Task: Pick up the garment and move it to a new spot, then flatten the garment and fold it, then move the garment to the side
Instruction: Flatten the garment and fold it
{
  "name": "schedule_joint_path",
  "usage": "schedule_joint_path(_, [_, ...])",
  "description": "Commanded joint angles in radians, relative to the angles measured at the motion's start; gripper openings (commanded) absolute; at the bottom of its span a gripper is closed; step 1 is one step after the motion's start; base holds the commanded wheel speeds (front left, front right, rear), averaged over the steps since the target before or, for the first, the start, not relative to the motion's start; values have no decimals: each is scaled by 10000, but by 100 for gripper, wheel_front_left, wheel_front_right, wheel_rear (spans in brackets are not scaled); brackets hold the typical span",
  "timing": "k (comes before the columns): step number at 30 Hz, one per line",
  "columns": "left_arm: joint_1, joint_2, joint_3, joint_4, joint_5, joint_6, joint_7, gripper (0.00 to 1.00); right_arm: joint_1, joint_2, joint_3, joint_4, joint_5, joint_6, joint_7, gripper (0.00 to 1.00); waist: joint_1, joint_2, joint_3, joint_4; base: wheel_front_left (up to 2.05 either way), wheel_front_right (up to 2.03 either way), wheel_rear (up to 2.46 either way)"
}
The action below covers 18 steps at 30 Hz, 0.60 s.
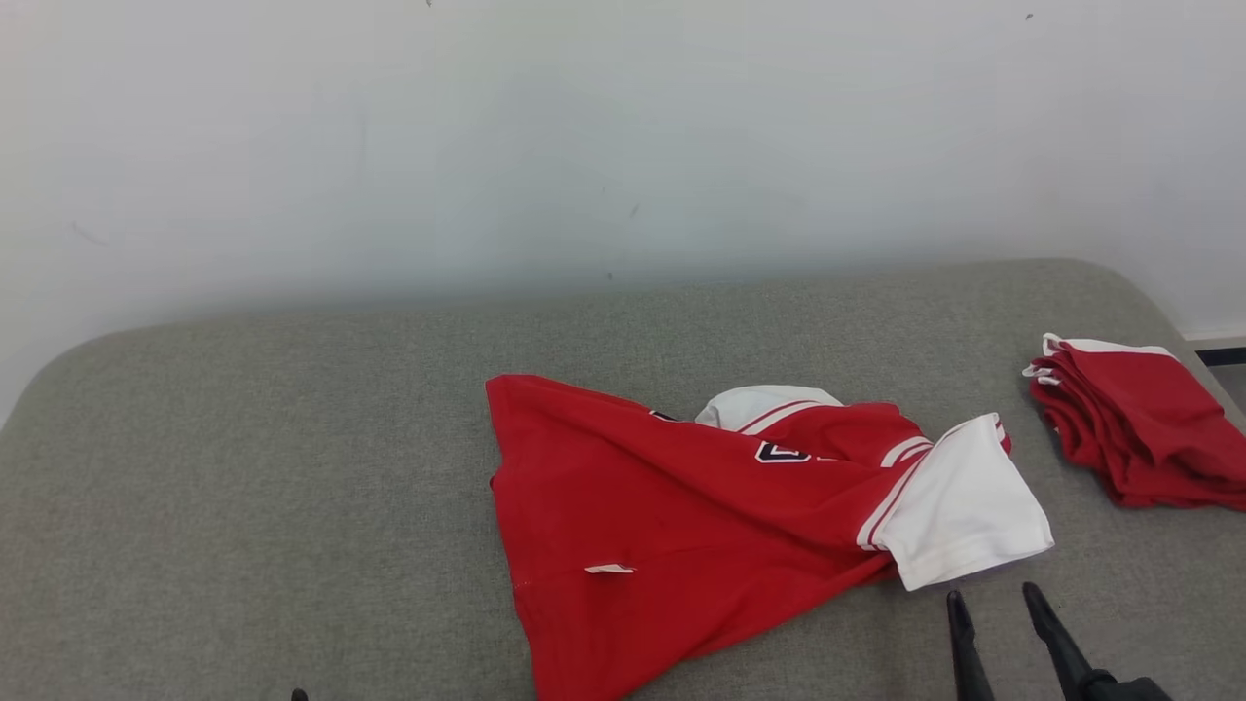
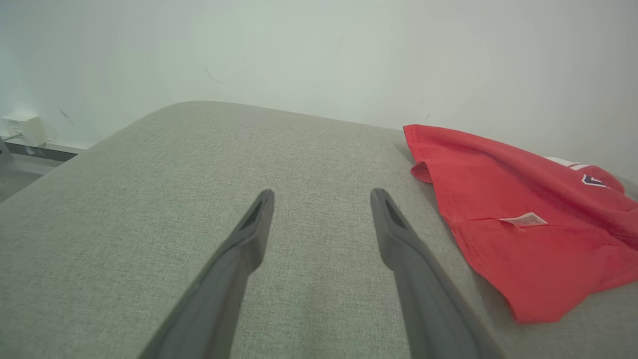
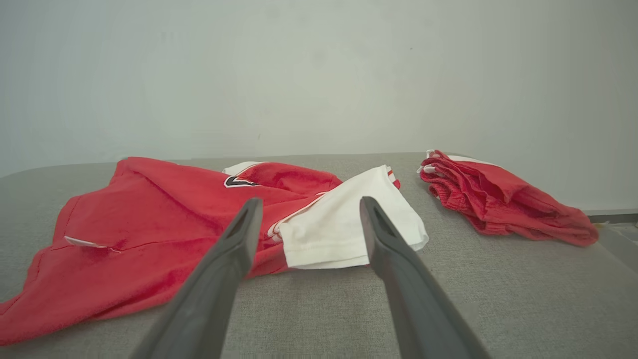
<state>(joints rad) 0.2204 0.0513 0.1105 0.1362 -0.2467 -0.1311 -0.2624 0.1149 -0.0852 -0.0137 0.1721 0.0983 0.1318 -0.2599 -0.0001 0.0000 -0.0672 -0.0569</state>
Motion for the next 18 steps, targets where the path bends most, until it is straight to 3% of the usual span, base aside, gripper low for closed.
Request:
schedule_joint_path(1, [119,-16,0,41,15,13,-33,100,129,30,90,31,-97,-27,-39,100,1,0,8,-13,0,0,0])
schedule_joint_path(18, [92,-15,-209,176,11,10,-34,100,100,-47,453,143,-135,-27,-54,100,1,0,57,131,0,0,0])
